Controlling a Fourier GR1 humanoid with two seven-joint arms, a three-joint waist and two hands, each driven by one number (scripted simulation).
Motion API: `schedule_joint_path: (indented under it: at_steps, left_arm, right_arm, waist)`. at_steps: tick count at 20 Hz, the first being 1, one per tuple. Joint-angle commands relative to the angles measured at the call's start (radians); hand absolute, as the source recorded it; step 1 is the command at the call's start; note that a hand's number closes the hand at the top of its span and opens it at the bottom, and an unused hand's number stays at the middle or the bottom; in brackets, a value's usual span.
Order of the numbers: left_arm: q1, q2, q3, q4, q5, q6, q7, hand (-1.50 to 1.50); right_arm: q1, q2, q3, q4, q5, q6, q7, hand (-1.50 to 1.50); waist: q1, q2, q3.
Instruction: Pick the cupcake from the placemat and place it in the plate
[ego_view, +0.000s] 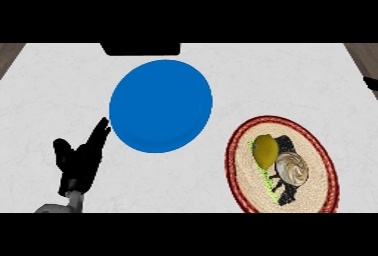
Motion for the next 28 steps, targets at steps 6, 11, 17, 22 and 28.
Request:
schedule_joint_path:
  at_steps: [6,11,17,22,28]
  left_arm:
    - [0.007,-0.066,-0.037,0.021,-0.029,-0.001,0.041,0.0]
    - [0.002,-0.038,0.003,0.018,-0.01,-0.047,0.053,0.0]
    - [0.037,-0.025,0.024,-0.076,-0.01,-0.049,0.114,0.0]
    - [0.042,-0.082,0.017,0.0,-0.053,-0.058,0.039,0.0]
    - [0.04,-0.086,0.029,-0.031,-0.048,-0.071,0.082,0.0]
  right_arm:
    - [0.061,0.094,0.072,-0.226,0.137,-0.067,0.221,-1.5]
    - [0.15,0.161,0.128,-0.303,0.263,-0.135,0.29,-1.5]
    - [0.252,0.189,0.147,-0.441,0.268,-0.057,0.35,-1.5]
    - [0.178,0.251,0.135,-0.33,0.338,-0.031,0.311,-1.5]
    - [0.205,0.292,0.154,-0.35,0.469,-0.101,0.351,-1.5]
  waist:
    - [-0.001,0.007,-0.006]
    - [0.0,0.007,-0.006]
    - [-0.004,0.005,-0.005]
    - [0.002,0.007,-0.005]
    - [0.002,0.007,-0.005]
